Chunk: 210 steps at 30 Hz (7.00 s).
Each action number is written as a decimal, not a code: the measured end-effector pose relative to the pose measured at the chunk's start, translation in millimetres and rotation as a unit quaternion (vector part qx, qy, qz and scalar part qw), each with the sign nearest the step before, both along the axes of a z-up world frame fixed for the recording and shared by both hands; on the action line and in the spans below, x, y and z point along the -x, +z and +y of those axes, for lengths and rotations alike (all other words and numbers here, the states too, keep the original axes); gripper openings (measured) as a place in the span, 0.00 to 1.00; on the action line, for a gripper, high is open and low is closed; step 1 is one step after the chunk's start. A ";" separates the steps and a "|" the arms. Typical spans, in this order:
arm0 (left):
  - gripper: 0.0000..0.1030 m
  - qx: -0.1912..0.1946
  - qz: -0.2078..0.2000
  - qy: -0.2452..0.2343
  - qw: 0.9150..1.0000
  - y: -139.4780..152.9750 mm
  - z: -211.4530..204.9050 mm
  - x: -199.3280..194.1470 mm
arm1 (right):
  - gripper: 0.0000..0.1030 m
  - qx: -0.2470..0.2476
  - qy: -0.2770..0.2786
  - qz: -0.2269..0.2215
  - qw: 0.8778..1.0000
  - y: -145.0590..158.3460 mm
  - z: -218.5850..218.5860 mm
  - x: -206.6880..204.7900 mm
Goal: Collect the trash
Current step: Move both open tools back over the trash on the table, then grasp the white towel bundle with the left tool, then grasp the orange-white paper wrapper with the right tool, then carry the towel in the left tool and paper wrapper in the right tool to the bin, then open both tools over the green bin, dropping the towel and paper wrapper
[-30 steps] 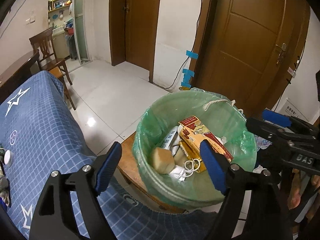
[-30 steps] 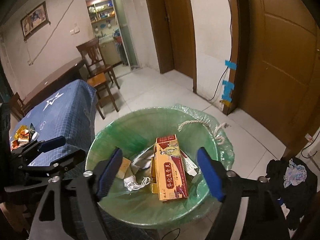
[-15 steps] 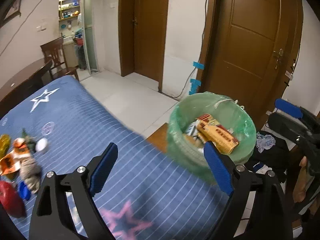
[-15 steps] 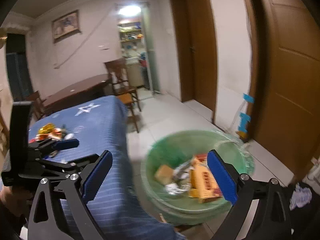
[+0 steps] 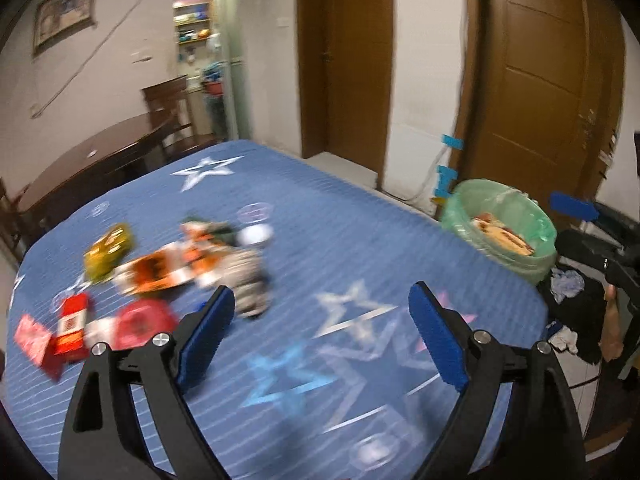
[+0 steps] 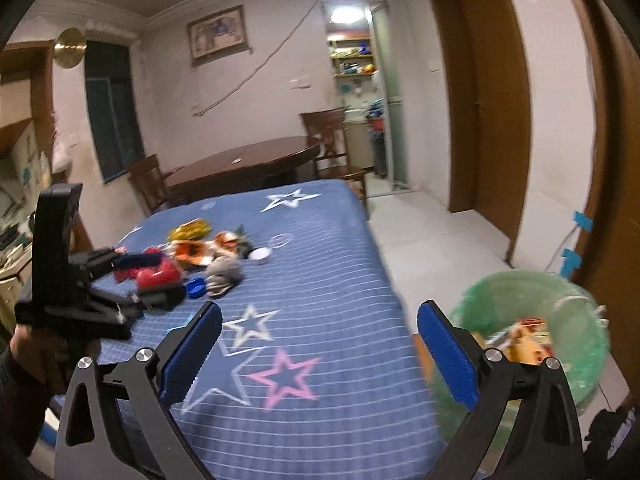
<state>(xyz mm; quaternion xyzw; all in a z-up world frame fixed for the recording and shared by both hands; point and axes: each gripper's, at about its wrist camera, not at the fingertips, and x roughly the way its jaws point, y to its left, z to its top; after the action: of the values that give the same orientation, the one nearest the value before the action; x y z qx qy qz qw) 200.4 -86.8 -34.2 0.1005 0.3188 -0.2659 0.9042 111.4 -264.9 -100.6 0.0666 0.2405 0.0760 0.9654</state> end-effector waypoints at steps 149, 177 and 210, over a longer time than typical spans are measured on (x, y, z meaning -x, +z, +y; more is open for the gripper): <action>0.39 0.086 -0.045 0.077 0.992 29.0 -71.6 11.2 | 0.06 0.142 -0.118 -0.113 0.976 48.5 -2.5 27.2; 0.39 0.003 0.103 -0.088 0.991 -57.3 -324.4 -39.1 | 0.06 0.092 -0.221 0.110 0.965 -35.8 -277.7 -15.8; 0.68 -0.018 0.103 -0.084 0.991 -56.6 -319.4 -37.6 | 0.29 0.064 -0.222 0.090 0.969 -45.4 -254.1 6.0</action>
<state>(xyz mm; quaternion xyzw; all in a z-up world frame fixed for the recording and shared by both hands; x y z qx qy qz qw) 238.1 -406.2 -90.7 0.1150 0.4052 -0.3444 0.8391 105.4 -519.1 -146.0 0.0634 0.3101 -0.1620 0.9346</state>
